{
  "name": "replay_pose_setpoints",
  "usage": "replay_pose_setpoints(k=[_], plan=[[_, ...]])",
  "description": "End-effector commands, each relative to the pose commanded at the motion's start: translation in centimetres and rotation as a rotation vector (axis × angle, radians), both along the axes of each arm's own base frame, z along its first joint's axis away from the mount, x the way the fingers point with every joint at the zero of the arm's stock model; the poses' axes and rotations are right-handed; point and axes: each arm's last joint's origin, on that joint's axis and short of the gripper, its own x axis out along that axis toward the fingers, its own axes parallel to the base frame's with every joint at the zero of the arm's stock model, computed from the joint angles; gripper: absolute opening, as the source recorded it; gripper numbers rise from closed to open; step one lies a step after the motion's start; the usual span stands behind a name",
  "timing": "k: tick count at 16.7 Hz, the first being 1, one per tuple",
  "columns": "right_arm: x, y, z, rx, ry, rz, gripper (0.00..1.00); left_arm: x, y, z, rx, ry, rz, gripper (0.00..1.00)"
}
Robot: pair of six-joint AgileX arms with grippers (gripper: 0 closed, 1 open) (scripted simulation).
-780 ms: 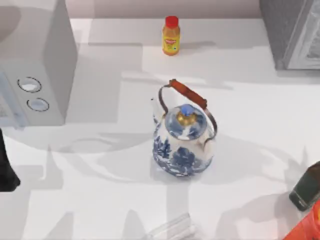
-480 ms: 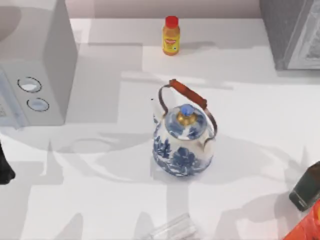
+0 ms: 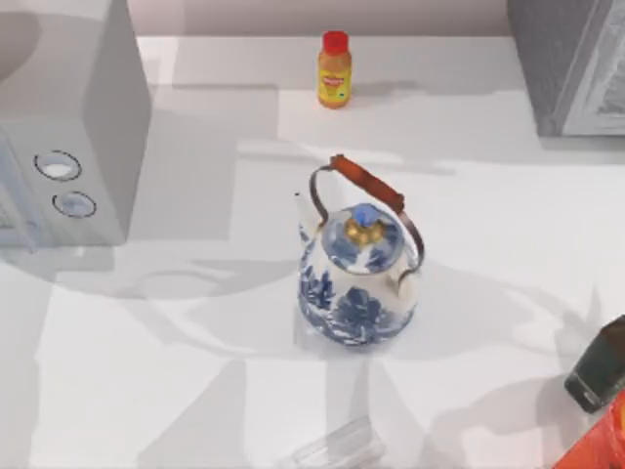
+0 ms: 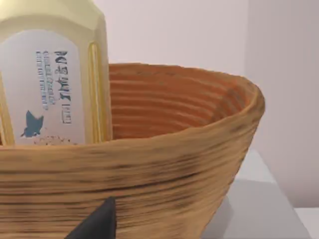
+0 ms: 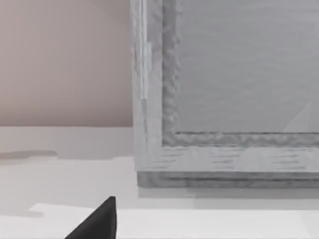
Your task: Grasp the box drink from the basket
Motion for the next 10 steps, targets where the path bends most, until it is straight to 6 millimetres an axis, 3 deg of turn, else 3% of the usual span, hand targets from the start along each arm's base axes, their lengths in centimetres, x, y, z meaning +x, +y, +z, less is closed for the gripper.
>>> replay_pose_setpoints(k=[3,6,10], plan=[[0.0,0.0,0.0,0.000,0.000,0.000,1.00,4.6,2.7,1.9,-0.008,0.027,0.000,1.00],[0.0,0.0,0.0,0.000,0.000,0.000,1.00,8.8,5.9,2.4,-0.014,0.045,0.005,1.00],[0.0,0.0,0.0,0.000,0.000,0.000,1.00,11.8,8.9,2.3,-0.012,0.046,0.010,1.00]])
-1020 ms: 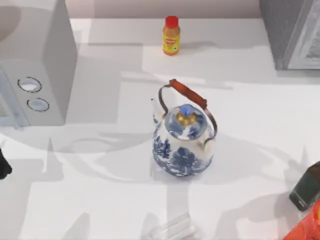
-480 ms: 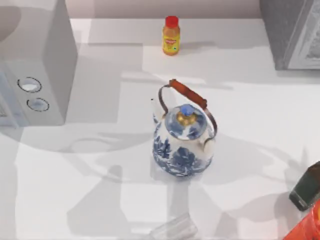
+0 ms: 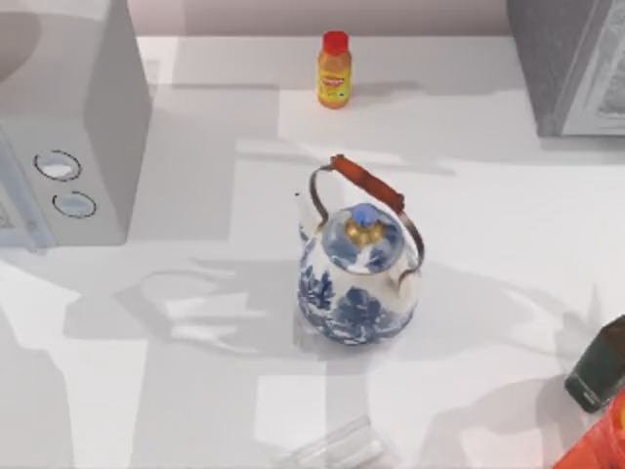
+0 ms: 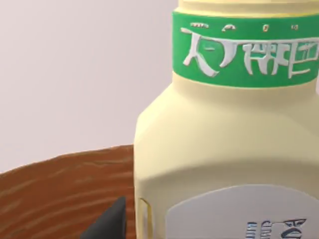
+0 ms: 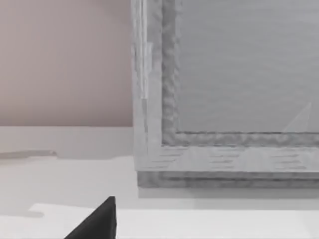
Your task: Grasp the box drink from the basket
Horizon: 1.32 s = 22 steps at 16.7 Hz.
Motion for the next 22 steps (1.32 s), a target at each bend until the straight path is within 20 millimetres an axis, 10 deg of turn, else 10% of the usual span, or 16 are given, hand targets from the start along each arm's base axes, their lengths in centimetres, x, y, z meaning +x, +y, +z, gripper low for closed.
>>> replay_pose_setpoints(k=[22], plan=[[0.0,0.0,0.0,0.000,0.000,0.000,1.00,5.3,0.3,-0.1,0.001,-0.001,0.000,1.00]])
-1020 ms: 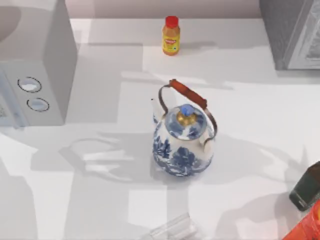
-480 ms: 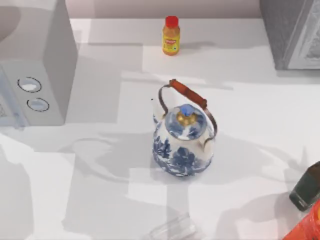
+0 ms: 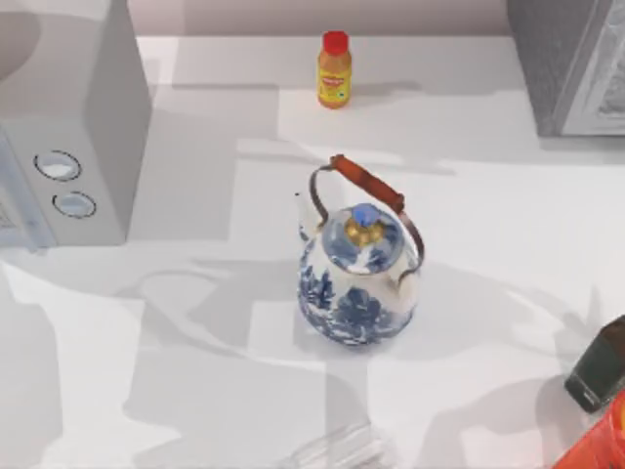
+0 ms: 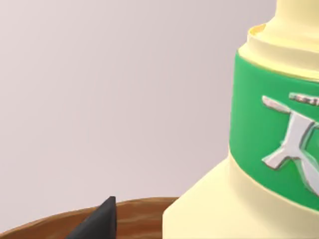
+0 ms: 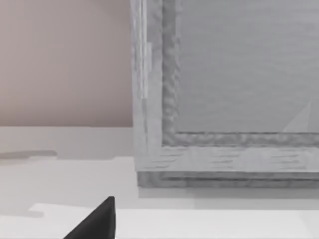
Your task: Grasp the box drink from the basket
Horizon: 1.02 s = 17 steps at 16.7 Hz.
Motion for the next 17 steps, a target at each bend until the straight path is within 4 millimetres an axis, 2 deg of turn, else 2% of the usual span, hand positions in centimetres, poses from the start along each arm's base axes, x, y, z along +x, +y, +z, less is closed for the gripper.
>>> replay_pose_setpoints(k=[1,14,17], plan=[[0.00,0.00,0.00,0.000,0.000,0.000,1.00,0.00,0.00,0.00,0.000,0.000,0.000,1.00],[0.00,0.00,0.00,0.000,0.000,0.000,1.00,0.00,0.00,0.00,0.000,0.000,0.000,0.02],[0.00,0.00,0.00,0.000,0.000,0.000,1.00,0.00,0.00,0.00,0.000,0.000,0.000,0.00]])
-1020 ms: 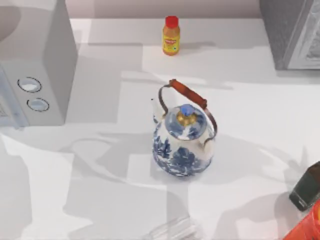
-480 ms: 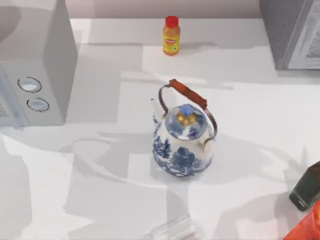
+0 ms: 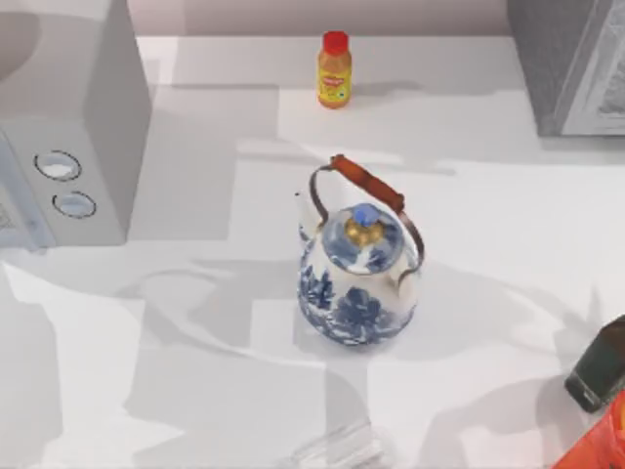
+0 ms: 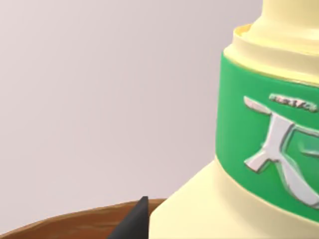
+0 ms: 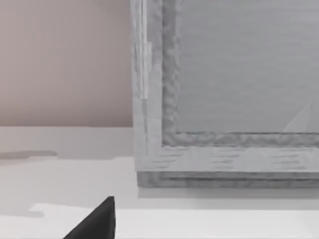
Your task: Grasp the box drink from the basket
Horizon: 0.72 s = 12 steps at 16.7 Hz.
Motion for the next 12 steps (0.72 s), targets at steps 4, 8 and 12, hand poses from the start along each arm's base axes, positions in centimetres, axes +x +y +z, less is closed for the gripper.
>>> replay_pose_setpoints(k=[4,8,12], plan=[[0.0,0.0,0.0,0.000,0.000,0.000,1.00,0.0,0.0,0.0,0.000,0.000,0.000,0.00],[0.0,0.0,0.0,0.000,0.000,0.000,1.00,-0.2,0.1,1.0,0.007,-0.016,0.005,0.00],[0.0,0.0,0.0,0.000,0.000,0.000,1.00,0.2,0.3,4.1,0.007,-0.024,0.009,0.00]])
